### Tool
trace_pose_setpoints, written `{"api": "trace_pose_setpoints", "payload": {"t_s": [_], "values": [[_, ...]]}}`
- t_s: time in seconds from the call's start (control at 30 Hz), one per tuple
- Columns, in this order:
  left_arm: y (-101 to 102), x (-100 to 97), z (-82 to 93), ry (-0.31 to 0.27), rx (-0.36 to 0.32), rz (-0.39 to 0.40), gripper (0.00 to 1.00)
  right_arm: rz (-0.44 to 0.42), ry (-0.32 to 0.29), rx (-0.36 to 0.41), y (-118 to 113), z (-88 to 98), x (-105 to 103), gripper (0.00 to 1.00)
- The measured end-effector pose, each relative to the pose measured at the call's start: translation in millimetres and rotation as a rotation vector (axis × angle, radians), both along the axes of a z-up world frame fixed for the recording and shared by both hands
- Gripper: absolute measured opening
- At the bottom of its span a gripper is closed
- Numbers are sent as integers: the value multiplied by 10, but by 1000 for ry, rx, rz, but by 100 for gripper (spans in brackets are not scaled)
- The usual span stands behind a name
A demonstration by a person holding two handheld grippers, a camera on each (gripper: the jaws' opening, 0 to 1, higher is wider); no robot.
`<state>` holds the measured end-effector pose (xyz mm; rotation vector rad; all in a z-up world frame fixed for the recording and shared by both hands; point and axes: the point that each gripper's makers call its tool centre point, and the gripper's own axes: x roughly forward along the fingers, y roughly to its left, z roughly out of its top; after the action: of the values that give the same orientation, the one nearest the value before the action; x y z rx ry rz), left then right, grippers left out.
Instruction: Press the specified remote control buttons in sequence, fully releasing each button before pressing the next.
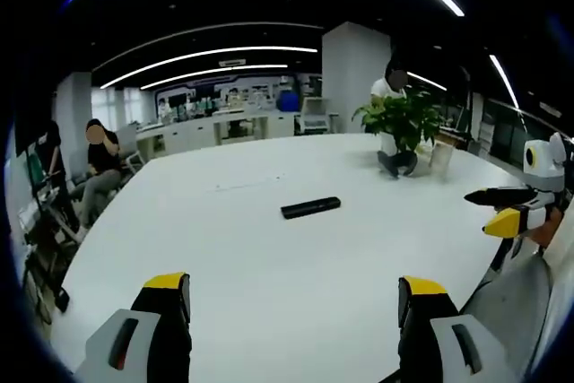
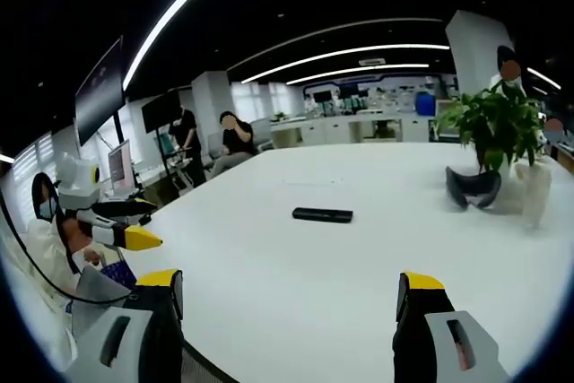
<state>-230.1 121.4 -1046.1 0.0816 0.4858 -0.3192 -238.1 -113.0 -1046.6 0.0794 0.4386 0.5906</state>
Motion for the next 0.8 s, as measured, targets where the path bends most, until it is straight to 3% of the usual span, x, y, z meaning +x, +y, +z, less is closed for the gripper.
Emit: {"api": "trace_pose_setpoints", "payload": {"t_s": [0.8], "values": [[11, 2, -39, 11, 7, -1, 99, 9, 17, -15, 1, -52, -5, 98]]}}
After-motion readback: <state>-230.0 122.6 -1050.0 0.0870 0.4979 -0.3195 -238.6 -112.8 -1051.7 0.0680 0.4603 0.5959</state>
